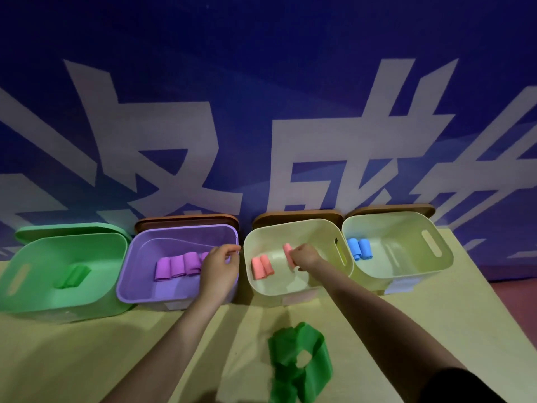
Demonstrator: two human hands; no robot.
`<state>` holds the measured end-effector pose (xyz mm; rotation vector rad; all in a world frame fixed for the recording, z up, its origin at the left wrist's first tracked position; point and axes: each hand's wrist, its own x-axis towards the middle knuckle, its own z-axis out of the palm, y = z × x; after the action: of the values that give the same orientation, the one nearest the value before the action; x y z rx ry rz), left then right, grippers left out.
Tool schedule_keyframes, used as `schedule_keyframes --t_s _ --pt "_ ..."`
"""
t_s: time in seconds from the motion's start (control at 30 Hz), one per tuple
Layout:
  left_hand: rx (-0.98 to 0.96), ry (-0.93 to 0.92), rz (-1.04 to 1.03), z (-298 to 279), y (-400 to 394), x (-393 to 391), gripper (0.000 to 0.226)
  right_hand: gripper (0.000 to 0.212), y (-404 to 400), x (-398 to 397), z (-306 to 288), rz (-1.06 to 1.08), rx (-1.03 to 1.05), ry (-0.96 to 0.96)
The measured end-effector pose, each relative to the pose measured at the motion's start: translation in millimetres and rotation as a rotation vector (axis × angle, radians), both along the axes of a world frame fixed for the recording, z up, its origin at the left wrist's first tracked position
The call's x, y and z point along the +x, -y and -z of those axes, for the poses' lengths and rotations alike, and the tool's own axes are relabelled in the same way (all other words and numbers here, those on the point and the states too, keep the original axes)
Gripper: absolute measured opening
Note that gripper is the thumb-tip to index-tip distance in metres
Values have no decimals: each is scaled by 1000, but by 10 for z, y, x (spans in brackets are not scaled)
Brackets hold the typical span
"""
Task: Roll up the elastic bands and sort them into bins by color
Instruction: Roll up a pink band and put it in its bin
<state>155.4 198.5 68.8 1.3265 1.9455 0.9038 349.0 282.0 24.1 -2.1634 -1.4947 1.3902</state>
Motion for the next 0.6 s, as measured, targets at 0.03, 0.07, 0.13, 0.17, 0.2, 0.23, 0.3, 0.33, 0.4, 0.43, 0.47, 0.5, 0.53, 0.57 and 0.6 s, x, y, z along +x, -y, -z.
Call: schedule_keyframes --t_s 0.03,0.07,0.13,0.17,0.2,0.23,0.3,0.33,0.4,0.43,0.47,0.5,0.53,0.57,0.6 --pt "-5 -30 13 47 -54 -2 22 40 -68 -18 97 -62 -23 99" --pt "-17 -61 31 85 -94 1 23 44 -123 -36 184 -119 -37 183" --pt "-38 -91 73 153 -155 14 26 48 -206 -73 315 -168 -44 250" --pt "-44 -90 88 181 -174 15 27 48 -231 -96 353 -175 -46 255" --pt "-49 -84 94 213 -190 9 28 46 -249 -121 382 -193 -37 260" --pt "-49 -73 95 238 -204 0 29 45 -261 -148 399 -214 -26 263" --pt "-35 -50 88 282 -222 -23 29 48 -276 -203 448 -244 -17 256" --pt "-22 -40 85 301 -224 -32 29 49 -275 -223 466 -251 -17 253" --pt "2 -23 84 337 -221 -46 29 49 -278 -259 508 -253 -35 241" --pt "14 -11 80 354 -220 -50 29 49 -272 -267 511 -237 -46 226" --pt "24 1 73 371 -219 -54 29 48 -262 -277 503 -232 -55 220" --pt "31 13 66 388 -222 -56 29 49 -256 -286 497 -237 -52 216" --pt "36 22 59 402 -222 -57 29 50 -251 -288 498 -232 -43 212" --pt "39 27 52 414 -220 -57 29 51 -244 -290 498 -237 -25 219" --pt "42 32 44 427 -220 -55 29 50 -238 -292 498 -239 -5 218"
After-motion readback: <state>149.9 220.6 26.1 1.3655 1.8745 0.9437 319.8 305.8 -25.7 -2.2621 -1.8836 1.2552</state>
